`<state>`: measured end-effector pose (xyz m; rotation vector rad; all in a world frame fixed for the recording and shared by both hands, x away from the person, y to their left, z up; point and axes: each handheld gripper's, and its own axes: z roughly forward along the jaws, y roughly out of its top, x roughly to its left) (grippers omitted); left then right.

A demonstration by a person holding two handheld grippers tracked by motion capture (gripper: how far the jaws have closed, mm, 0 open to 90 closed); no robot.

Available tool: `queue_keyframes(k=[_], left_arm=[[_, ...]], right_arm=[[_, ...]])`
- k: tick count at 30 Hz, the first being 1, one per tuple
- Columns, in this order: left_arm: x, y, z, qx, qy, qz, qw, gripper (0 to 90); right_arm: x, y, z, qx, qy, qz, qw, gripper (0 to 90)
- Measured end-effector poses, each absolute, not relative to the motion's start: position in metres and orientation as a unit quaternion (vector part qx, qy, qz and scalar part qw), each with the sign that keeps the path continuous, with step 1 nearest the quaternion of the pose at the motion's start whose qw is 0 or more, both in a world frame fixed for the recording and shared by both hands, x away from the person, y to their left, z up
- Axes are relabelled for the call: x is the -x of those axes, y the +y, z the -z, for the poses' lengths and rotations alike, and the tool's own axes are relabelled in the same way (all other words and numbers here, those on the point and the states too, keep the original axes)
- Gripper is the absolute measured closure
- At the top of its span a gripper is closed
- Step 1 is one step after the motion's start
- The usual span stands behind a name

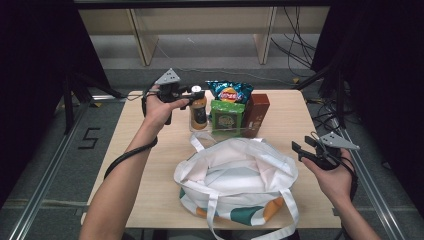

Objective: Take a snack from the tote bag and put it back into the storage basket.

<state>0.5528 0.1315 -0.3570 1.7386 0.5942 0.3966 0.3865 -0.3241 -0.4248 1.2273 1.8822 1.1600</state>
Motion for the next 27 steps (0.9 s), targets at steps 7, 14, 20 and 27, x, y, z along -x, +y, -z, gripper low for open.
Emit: queue_keyframes(k=[7, 14, 20, 27], left_arm=[[-0.554, 0.132, 0.36, -0.747, 0.259, -0.171, 0.588, 58.8], [-0.556, 0.132, 0.364, -0.748, 0.262, -0.169, 0.586, 58.8], [-0.557, 0.131, 0.368, -0.749, 0.266, -0.165, 0.584, 58.8], [-0.558, 0.132, 0.371, -0.75, 0.267, -0.164, 0.583, 58.8]], right_arm=[[-0.386, -0.323, 0.426, -0.468, 0.708, -0.439, 0.295, 45.5], [-0.386, -0.323, 0.425, -0.469, 0.708, -0.437, 0.298, 45.5], [-0.387, -0.325, 0.426, -0.459, 0.711, -0.438, 0.303, 45.5], [-0.386, -0.323, 0.427, -0.466, 0.709, -0.436, 0.299, 45.5]])
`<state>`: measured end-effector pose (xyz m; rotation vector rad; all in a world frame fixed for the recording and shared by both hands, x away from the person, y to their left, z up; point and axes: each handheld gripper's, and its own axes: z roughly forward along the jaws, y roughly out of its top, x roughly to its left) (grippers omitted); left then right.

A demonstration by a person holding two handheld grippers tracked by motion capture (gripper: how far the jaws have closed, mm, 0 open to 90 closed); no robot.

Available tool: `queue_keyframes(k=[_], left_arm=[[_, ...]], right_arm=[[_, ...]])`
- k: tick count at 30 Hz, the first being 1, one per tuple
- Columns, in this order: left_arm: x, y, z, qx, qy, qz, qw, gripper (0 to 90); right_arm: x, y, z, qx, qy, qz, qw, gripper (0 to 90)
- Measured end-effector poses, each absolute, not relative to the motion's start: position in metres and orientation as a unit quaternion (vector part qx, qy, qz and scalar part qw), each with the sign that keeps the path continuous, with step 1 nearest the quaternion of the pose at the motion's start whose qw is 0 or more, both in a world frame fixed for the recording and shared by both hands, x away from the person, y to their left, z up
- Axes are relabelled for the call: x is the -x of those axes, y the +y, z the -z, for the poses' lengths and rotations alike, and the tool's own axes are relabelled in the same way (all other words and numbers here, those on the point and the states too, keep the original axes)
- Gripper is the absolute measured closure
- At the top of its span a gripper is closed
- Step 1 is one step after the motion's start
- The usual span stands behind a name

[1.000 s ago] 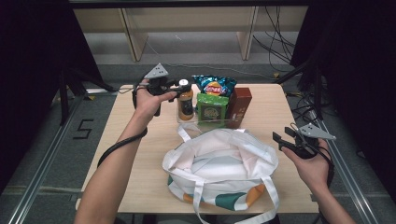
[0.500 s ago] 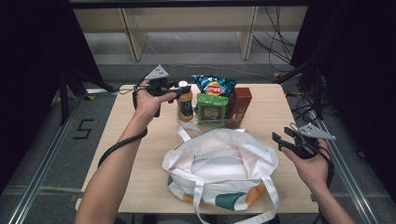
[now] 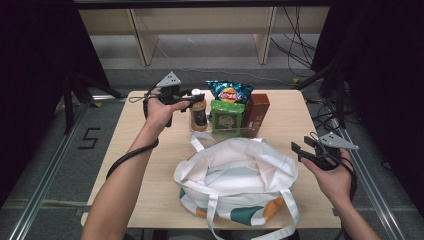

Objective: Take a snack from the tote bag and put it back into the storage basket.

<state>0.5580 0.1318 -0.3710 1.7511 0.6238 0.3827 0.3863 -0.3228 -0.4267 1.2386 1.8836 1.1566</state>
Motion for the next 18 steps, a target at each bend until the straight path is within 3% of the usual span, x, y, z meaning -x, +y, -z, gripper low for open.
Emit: queue_keyframes(k=[18], left_arm=[[-0.5589, 0.132, 0.377, -0.753, 0.272, -0.16, 0.577, 58.8]], right_arm=[[-0.3876, -0.3246, 0.4265, -0.456, 0.714, -0.434, 0.307, 45.5]])
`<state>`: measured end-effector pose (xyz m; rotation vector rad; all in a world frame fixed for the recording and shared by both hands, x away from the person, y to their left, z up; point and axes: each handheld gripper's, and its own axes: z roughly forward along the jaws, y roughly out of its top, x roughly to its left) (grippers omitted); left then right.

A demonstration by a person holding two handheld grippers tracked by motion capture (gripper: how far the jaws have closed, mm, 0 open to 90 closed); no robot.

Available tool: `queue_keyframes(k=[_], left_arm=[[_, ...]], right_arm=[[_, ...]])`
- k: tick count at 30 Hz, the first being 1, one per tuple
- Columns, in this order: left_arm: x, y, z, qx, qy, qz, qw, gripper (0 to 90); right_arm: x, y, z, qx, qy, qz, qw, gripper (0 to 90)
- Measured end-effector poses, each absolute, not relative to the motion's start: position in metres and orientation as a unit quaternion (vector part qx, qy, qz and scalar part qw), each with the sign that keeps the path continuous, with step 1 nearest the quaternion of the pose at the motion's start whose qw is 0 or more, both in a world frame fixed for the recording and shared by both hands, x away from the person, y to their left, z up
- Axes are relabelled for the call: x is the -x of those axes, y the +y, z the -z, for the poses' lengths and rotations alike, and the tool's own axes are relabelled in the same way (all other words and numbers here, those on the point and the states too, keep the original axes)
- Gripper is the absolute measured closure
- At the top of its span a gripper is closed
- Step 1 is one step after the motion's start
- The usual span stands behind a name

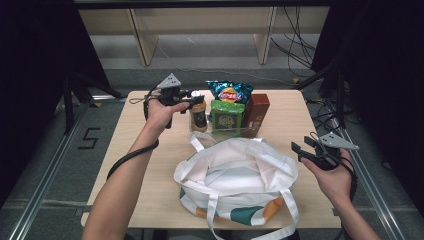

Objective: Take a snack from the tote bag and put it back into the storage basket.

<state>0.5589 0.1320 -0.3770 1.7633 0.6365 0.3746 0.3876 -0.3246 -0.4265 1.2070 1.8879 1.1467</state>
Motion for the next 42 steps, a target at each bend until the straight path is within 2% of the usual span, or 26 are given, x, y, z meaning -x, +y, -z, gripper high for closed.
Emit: queue_keyframes(k=[17, 20, 22, 26, 28, 30, 37, 38, 39, 42], left_arm=[[-0.56, 0.13, 0.383, -0.755, 0.276, -0.156, 0.574, 58.8], [-0.56, 0.13, 0.384, -0.757, 0.277, -0.153, 0.572, 58.8], [-0.561, 0.13, 0.386, -0.758, 0.277, -0.154, 0.57, 58.8], [-0.561, 0.131, 0.389, -0.759, 0.28, -0.151, 0.568, 58.8], [-0.561, 0.131, 0.391, -0.761, 0.279, -0.15, 0.567, 58.8], [-0.561, 0.13, 0.393, -0.762, 0.28, -0.15, 0.564, 58.8], [-0.561, 0.13, 0.397, -0.763, 0.284, -0.147, 0.562, 58.8], [-0.561, 0.13, 0.398, -0.764, 0.283, -0.147, 0.561, 58.8], [-0.561, 0.129, 0.398, -0.764, 0.284, -0.146, 0.56, 58.8], [-0.561, 0.129, 0.4, -0.764, 0.284, -0.145, 0.561, 58.8]], right_arm=[[-0.386, -0.322, 0.427, -0.471, 0.703, -0.44, 0.302, 45.5], [-0.389, -0.325, 0.428, -0.46, 0.707, -0.434, 0.317, 45.5], [-0.386, -0.322, 0.427, -0.472, 0.705, -0.437, 0.3, 45.5], [-0.386, -0.324, 0.427, -0.46, 0.716, -0.433, 0.298, 45.5], [-0.388, -0.325, 0.427, -0.461, 0.712, -0.43, 0.311, 45.5], [-0.387, -0.324, 0.427, -0.463, 0.712, -0.436, 0.298, 45.5], [-0.388, -0.324, 0.427, -0.46, 0.712, -0.438, 0.298, 45.5], [-0.389, -0.325, 0.428, -0.458, 0.713, -0.432, 0.308, 45.4], [-0.386, -0.322, 0.426, -0.47, 0.711, -0.435, 0.291, 45.5], [-0.385, -0.321, 0.426, -0.472, 0.71, -0.436, 0.288, 45.5]])
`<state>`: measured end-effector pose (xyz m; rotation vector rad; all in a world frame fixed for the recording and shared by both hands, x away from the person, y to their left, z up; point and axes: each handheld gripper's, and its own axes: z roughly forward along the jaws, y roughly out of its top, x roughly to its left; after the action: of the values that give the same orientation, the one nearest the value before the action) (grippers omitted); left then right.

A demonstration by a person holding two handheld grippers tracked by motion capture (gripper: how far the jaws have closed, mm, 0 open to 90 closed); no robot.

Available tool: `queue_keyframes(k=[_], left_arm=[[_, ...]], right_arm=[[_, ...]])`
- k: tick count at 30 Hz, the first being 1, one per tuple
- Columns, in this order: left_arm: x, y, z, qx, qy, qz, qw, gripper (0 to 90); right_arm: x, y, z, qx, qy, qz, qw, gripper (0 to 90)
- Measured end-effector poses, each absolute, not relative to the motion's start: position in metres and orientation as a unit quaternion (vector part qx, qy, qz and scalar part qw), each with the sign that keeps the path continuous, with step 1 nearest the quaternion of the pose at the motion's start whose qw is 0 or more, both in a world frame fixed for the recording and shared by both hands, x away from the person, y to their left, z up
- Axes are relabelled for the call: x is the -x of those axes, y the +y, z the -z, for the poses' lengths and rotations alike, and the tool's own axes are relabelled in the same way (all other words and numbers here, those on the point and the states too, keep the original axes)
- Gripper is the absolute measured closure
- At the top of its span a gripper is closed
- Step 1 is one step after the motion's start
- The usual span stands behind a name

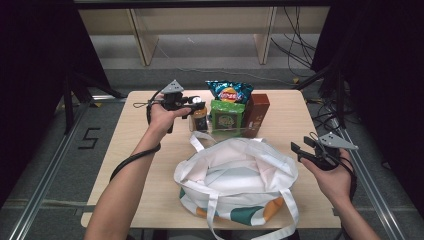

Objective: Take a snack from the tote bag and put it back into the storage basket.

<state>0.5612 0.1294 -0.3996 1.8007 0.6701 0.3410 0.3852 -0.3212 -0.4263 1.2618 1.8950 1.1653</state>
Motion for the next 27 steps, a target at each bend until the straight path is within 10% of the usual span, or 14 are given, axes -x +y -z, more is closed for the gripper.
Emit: queue_keyframes(k=[27], left_arm=[[-0.561, 0.128, 0.412, -0.773, 0.29, -0.142, 0.546, 58.7]], right_arm=[[-0.386, -0.322, 0.427, -0.467, 0.712, -0.436, 0.293, 45.4]])
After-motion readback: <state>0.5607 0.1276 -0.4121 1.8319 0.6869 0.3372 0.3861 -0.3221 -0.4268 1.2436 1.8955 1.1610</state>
